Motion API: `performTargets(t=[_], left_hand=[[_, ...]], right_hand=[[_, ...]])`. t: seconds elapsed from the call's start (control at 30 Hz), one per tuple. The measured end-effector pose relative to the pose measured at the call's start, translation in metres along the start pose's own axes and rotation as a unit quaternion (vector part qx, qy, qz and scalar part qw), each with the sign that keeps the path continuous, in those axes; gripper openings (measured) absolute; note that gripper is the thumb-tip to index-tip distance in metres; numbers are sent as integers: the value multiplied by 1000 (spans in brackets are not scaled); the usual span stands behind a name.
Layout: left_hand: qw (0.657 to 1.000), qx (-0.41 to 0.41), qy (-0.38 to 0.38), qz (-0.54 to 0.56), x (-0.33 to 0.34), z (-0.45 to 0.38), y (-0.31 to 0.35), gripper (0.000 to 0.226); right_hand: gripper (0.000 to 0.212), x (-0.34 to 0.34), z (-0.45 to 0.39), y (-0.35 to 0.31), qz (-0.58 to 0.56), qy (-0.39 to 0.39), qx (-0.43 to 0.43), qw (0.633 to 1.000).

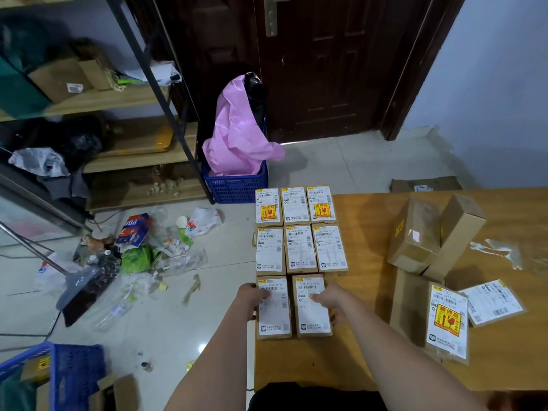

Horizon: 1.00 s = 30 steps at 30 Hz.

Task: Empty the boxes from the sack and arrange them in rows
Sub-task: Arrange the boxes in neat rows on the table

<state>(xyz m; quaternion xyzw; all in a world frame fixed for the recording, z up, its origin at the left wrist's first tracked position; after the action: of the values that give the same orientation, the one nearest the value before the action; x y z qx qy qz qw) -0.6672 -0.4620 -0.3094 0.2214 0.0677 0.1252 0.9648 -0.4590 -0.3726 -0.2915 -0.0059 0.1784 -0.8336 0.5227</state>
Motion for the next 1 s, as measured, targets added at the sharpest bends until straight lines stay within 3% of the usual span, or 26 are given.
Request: performTargets(t=[0.37, 0.47, 0.8, 1.0], left_hand=[[1000, -14, -4, -11, -2, 4, 0, 20], [1000, -14, -5, -10, -1, 6, -1, 21], [1000, -7, -3, -3, 2, 10, 1, 26], [1000, -3, 0, 10, 4, 13, 3, 31]], right_hand=[[48, 4, 4, -7, -49, -17, 24, 998], [57, 6, 2, -8, -33, -13, 21, 999], [58, 6, -3, -11, 6, -13, 2, 1000], [44, 6, -1, -9, -34, -27, 8, 999]])
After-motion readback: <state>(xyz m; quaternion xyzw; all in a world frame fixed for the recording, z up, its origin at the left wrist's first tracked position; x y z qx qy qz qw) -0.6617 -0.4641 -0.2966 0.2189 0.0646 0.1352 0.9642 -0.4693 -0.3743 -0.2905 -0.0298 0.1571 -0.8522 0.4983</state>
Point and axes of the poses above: each hand's wrist, its own z-axis away from the middle knuckle, its own x-axis out of the palm, y = z × x, the point moved 8 cm from there along -z, towards the middle knuckle, and after that the axes turned 9 degrees about -y, right-handed, at the moved point
